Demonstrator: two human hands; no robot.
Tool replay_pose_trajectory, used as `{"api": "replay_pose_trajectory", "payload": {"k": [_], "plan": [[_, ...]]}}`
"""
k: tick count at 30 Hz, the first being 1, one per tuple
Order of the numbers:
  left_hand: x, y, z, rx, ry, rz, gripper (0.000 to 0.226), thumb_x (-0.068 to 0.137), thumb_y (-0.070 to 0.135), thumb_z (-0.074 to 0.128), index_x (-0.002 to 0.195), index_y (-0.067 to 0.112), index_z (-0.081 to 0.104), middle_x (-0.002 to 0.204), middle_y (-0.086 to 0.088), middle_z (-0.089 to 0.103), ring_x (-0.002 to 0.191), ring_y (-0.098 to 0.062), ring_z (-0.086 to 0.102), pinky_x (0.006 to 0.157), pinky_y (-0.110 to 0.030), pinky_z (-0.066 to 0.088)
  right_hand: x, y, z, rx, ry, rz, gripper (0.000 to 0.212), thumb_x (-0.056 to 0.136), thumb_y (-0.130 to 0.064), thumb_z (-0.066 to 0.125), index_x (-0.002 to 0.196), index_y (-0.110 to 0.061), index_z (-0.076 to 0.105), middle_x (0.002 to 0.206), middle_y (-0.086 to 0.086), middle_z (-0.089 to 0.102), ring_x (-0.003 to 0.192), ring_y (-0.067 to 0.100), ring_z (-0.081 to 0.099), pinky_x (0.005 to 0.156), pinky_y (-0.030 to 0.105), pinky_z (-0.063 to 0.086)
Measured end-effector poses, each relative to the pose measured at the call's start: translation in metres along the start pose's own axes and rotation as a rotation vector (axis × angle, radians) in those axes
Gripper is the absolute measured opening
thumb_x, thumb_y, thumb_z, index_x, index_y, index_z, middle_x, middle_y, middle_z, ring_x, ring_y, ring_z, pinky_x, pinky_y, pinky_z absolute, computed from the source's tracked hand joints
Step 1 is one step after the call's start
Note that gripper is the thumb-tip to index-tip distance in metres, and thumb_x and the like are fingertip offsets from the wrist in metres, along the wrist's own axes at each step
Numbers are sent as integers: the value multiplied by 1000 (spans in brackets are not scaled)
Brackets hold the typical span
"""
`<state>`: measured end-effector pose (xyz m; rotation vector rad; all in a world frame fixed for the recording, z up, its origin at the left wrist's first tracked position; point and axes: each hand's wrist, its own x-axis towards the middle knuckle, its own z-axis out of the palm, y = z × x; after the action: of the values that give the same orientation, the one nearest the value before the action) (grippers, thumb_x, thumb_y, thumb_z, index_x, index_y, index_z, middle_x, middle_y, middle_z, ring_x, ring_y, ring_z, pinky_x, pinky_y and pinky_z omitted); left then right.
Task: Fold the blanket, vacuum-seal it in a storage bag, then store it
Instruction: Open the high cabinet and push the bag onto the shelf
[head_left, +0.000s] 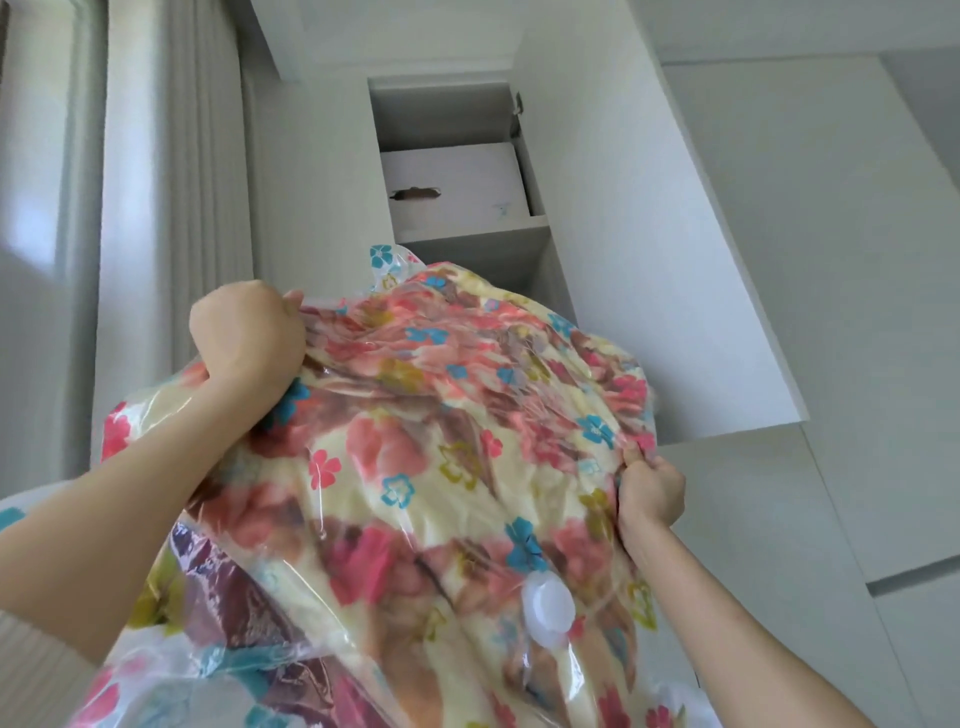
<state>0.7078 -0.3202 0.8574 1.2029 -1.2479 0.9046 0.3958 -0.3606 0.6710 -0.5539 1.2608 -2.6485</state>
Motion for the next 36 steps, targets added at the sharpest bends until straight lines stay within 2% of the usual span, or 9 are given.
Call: {"api": "replay_pose_trajectory", "payload": {"k": [6, 11, 15, 23, 27, 30, 33, 34, 36], "plan": [[16, 25, 50, 36, 70, -22, 48, 100, 31, 39, 65, 1, 50, 60, -12, 40, 65, -30, 41, 60, -35, 26, 68, 28, 55, -11, -43, -31, 31, 94, -30, 55, 86, -1, 65, 78, 2, 60, 79, 26, 54, 70, 30, 38], [30, 45, 93, 73, 89, 5, 42, 100, 30, 39, 68, 5, 51, 74, -17, 56, 69, -31, 47, 60, -33, 27, 109, 61, 101, -43, -93, -17, 34, 93, -27, 55, 68, -4, 52, 65, 8, 54, 64, 28, 49, 58, 33, 34], [36, 65, 117, 108, 89, 47, 43, 101, 29, 38, 64, 8, 44, 64, -7, 46, 67, -28, 43, 61, -33, 27, 130, 96, 129, -81, -125, 47, 37, 93, -27, 56, 63, -6, 49, 66, 11, 55, 67, 31, 52, 64, 34, 36], [74, 148, 151, 158, 75, 220, 25, 96, 13, 47, 71, 12, 45, 70, -5, 43, 68, -27, 46, 54, -29, 24, 186, 125, 152, -166, -221, 175, 29, 90, -24, 58, 97, 4, 58, 97, 18, 62, 84, 33, 54, 79, 39, 43], [106, 175, 168, 155, 65, 246, 35, 91, 4, 51, 59, 10, 37, 59, -3, 34, 65, -24, 42, 46, -25, 16, 214, 110, 153, -203, -377, 170, 26, 89, -27, 59, 94, -2, 60, 77, 9, 59, 75, 28, 57, 74, 37, 50], [121, 185, 177, 157, 45, 217, 36, 84, -3, 53, 57, 12, 35, 58, -2, 33, 55, -19, 37, 47, -22, 17, 219, 86, 140, -397, -614, 210, 39, 92, -50, 48, 91, -12, 57, 79, 11, 59, 64, 24, 59, 65, 34, 48], [127, 189, 183, 170, 9, 182, 33, 81, -5, 54, 58, 12, 37, 59, -1, 36, 52, -16, 32, 47, -21, 19, 206, 48, 116, -733, -541, -141, 71, 88, -68, 36, 128, -11, 48, 123, 15, 58, 105, 29, 60, 89, 39, 47], [127, 189, 185, 176, -4, 169, 32, 81, -5, 53, 58, 12, 38, 59, -1, 36, 51, -15, 31, 47, -21, 19, 191, 29, 107, -655, -523, -271, 79, 86, -71, 35, 140, -14, 38, 138, 9, 50, 123, 26, 51, 99, 37, 40], [129, 189, 187, 183, 0, 155, 30, 80, -6, 53, 60, 13, 42, 59, -1, 37, 51, -15, 32, 47, -21, 19, 145, -17, 87, -289, -740, -430, 83, 73, -80, 41, 144, -39, 31, 146, -17, 37, 129, 1, 41, 104, 27, 33]]}}
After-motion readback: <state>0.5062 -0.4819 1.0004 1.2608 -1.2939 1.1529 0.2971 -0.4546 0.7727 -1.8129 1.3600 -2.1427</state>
